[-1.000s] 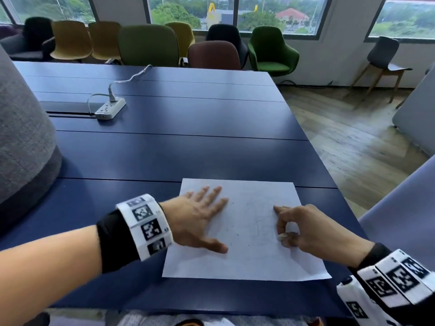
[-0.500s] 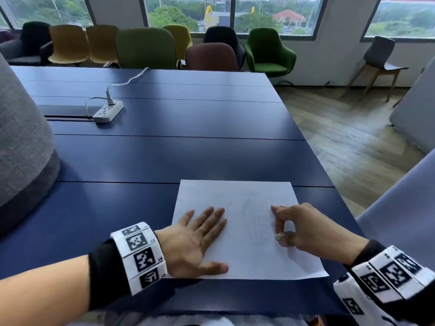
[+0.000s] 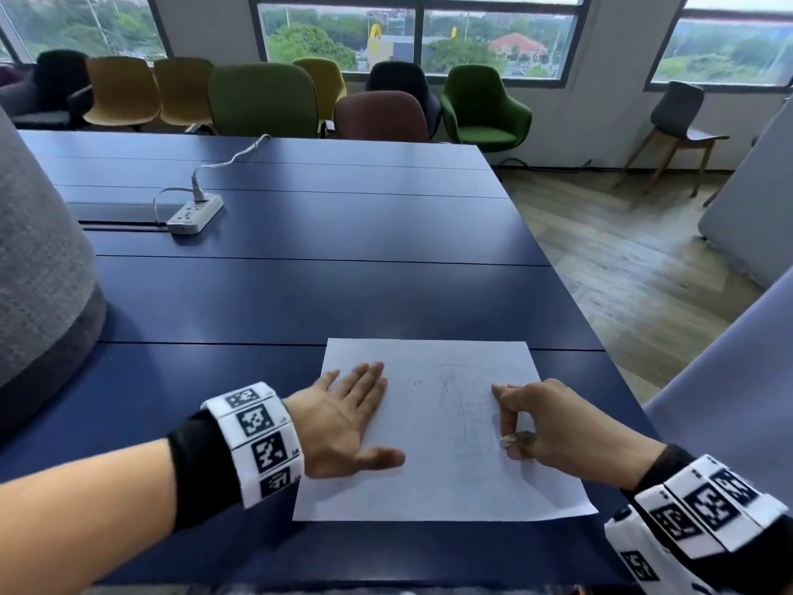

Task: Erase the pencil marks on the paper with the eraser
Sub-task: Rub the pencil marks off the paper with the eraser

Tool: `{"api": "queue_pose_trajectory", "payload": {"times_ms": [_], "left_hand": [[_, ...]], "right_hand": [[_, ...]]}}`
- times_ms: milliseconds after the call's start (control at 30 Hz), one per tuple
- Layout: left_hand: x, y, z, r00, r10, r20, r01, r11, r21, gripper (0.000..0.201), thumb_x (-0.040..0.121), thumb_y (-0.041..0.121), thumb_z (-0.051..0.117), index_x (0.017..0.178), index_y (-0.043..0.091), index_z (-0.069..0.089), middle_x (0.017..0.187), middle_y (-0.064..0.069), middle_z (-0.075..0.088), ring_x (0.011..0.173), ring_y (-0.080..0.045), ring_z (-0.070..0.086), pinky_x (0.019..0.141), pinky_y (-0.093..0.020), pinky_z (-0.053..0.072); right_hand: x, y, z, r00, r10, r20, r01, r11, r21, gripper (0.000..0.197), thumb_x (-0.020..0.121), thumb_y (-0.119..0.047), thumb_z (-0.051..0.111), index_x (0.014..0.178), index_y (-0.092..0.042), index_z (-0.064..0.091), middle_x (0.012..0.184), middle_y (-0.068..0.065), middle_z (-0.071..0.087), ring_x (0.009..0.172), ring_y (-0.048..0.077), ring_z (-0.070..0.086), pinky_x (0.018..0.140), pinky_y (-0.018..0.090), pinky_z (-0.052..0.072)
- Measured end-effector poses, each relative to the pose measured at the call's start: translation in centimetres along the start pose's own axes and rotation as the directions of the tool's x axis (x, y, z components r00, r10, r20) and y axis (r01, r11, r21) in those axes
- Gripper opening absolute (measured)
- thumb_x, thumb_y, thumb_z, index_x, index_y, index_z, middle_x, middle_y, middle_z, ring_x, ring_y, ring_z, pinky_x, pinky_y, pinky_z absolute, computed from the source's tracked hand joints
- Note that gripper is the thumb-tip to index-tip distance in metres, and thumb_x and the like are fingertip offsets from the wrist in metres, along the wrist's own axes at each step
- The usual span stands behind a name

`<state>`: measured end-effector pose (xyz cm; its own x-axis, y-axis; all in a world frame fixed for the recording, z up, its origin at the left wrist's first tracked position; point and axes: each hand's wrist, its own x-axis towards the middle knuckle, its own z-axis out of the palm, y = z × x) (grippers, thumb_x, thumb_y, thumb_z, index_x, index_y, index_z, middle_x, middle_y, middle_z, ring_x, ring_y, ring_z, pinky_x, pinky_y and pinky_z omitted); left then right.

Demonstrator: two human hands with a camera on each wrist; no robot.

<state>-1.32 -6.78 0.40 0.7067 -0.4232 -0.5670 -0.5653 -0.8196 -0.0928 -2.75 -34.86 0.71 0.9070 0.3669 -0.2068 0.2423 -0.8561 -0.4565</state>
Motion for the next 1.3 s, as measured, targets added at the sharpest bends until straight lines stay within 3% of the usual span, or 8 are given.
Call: {"api": "queue_pose_trajectory", "payload": {"times_ms": [133, 300, 467, 567, 767, 967, 1167, 1300], "left_hand": [[2.8, 2.6, -2.8, 0.988, 0.12, -0.094, -0.119, 0.993, 0.009, 0.094, 0.089, 0.076, 0.014, 0.152, 0.017, -0.022, 0.156, -0.001, -0.033, 0.146, -0.015, -0.024, 0.12, -0.043, -0.009], [5.6, 5.7, -3.5, 0.976, 0.212, -0.054, -0.212, 0.977, 0.007, 0.086, 0.093, 0.072, 0.015, 0.152, 0.02, -0.02, 0.158, -0.002, -0.03, 0.146, -0.014, -0.025, 0.119, -0.045, -0.013], [3.4, 1.6, -1.5, 0.999, 0.018, -0.036, -0.021, 0.997, -0.079, 0.091, 0.091, 0.074, 0.014, 0.151, 0.015, -0.023, 0.155, -0.003, -0.035, 0.144, -0.013, -0.029, 0.12, -0.042, -0.011], [2.6, -0.6, -1.0, 0.992, -0.116, -0.046, 0.111, 0.988, -0.108, 0.111, 0.071, 0.085, -0.002, 0.15, 0.011, -0.023, 0.15, 0.0, -0.038, 0.145, -0.016, -0.028, 0.121, -0.04, -0.009], [2.7, 5.1, -0.8, 0.969, 0.236, -0.07, -0.24, 0.969, -0.051, 0.084, 0.092, 0.072, 0.014, 0.15, 0.025, -0.025, 0.153, 0.0, -0.039, 0.141, -0.014, -0.035, 0.118, -0.04, -0.017], [2.5, -0.6, -1.1, 0.989, -0.144, -0.042, 0.142, 0.989, -0.041, 0.1, 0.085, 0.079, 0.009, 0.151, 0.011, -0.023, 0.156, -0.005, -0.033, 0.145, -0.018, -0.027, 0.12, -0.041, -0.011], [1.3, 2.9, 0.2, 0.97, 0.238, -0.044, -0.239, 0.971, -0.011, 0.091, 0.079, 0.085, -0.001, 0.147, 0.032, -0.029, 0.149, 0.002, -0.043, 0.14, -0.017, -0.037, 0.116, -0.04, -0.021], [1.5, 0.4, 0.0, 0.998, -0.046, -0.043, 0.045, 0.998, -0.036, 0.119, 0.053, 0.089, -0.017, 0.149, 0.019, -0.025, 0.15, 0.001, -0.038, 0.145, -0.021, -0.029, 0.12, -0.044, -0.011]], "right_hand": [[0.0, -0.3, -0.1, 1.0, 0.002, -0.006, -0.002, 1.0, -0.027, 0.015, 0.073, -0.009, 0.077, 0.07, -0.015, 0.064, 0.118, 0.006, 0.069, 0.122, 0.012, 0.056, 0.094, 0.025, 0.049], [0.2, -0.3, -0.2, 1.0, 0.014, -0.02, -0.015, 0.998, -0.054, 0.011, 0.072, -0.017, 0.079, 0.072, -0.018, 0.068, 0.118, 0.001, 0.07, 0.116, 0.013, 0.061, 0.096, 0.028, 0.049], [0.3, -0.1, -0.3, 1.0, 0.006, -0.024, -0.006, 1.0, -0.029, 0.013, 0.076, -0.018, 0.078, 0.07, -0.017, 0.066, 0.119, 0.001, 0.07, 0.127, -0.004, 0.049, 0.098, 0.023, 0.046], [0.2, -0.1, -0.2, 1.0, 0.001, -0.028, -0.002, 0.999, -0.036, 0.014, 0.077, -0.018, 0.076, 0.069, -0.02, 0.065, 0.121, 0.0, 0.069, 0.13, -0.007, 0.044, 0.099, 0.025, 0.045], [0.4, 0.1, 0.0, 0.999, 0.015, -0.043, -0.018, 0.998, -0.064, 0.015, 0.072, -0.019, 0.08, 0.068, -0.02, 0.065, 0.115, -0.001, 0.072, 0.12, 0.006, 0.058, 0.095, 0.029, 0.05], [0.3, 0.0, -0.2, 0.999, -0.008, -0.036, 0.005, 0.997, -0.075, 0.014, 0.077, -0.019, 0.077, 0.069, -0.019, 0.066, 0.123, 0.0, 0.068, 0.128, -0.002, 0.049, 0.1, 0.026, 0.046], [0.4, 0.0, -0.1, 0.999, -0.01, -0.035, 0.007, 0.995, -0.096, 0.023, 0.076, -0.018, 0.076, 0.062, -0.022, 0.059, 0.071, -0.019, 0.061, 0.082, -0.011, 0.06, 0.086, 0.026, 0.05], [0.4, 0.0, -0.2, 0.999, -0.021, -0.029, 0.018, 0.995, -0.1, 0.016, 0.076, -0.017, 0.075, 0.067, -0.02, 0.063, 0.1, -0.006, 0.073, 0.12, -0.003, 0.054, 0.094, 0.027, 0.048]]}}
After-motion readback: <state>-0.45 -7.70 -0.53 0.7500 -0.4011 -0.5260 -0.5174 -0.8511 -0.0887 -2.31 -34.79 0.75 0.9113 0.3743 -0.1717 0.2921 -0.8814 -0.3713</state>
